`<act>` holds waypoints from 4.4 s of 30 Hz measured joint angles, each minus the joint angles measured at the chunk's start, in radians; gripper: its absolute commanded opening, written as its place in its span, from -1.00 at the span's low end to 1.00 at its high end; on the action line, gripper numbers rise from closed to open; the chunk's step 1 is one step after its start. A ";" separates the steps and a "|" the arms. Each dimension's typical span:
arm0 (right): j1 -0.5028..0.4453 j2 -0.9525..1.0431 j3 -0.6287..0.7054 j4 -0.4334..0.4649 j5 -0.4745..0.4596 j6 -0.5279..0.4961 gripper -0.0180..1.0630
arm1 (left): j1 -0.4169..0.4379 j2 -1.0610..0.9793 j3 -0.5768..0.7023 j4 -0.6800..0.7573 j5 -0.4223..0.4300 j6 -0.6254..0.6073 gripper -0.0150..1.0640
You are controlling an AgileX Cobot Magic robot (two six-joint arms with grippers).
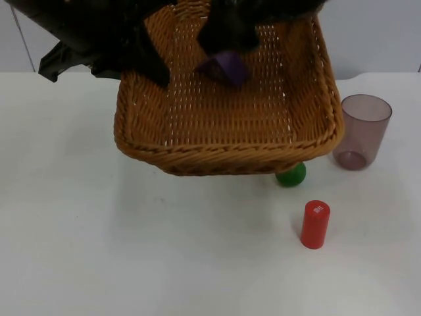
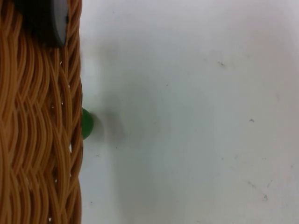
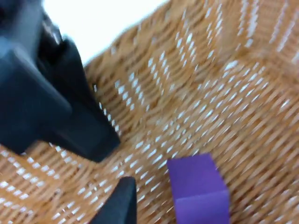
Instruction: Pick up the basket with the left hand and place the triangular block into the basket with the right hand.
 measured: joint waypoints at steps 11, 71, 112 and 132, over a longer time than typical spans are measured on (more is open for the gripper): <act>-0.044 -0.266 0.000 0.000 0.044 0.115 0.98 | 0.000 0.000 0.000 0.000 0.000 0.000 -0.97; -0.608 -0.529 0.000 -0.062 0.422 0.176 0.98 | 0.000 0.355 0.000 0.058 -0.092 0.076 -0.90; -0.608 -0.529 0.000 -0.061 0.443 0.157 0.98 | 0.000 -0.183 0.000 1.025 -0.197 -0.499 0.97; -0.608 -0.531 0.000 0.004 0.324 0.186 0.98 | 0.000 -0.541 0.000 1.124 -0.400 -0.642 0.97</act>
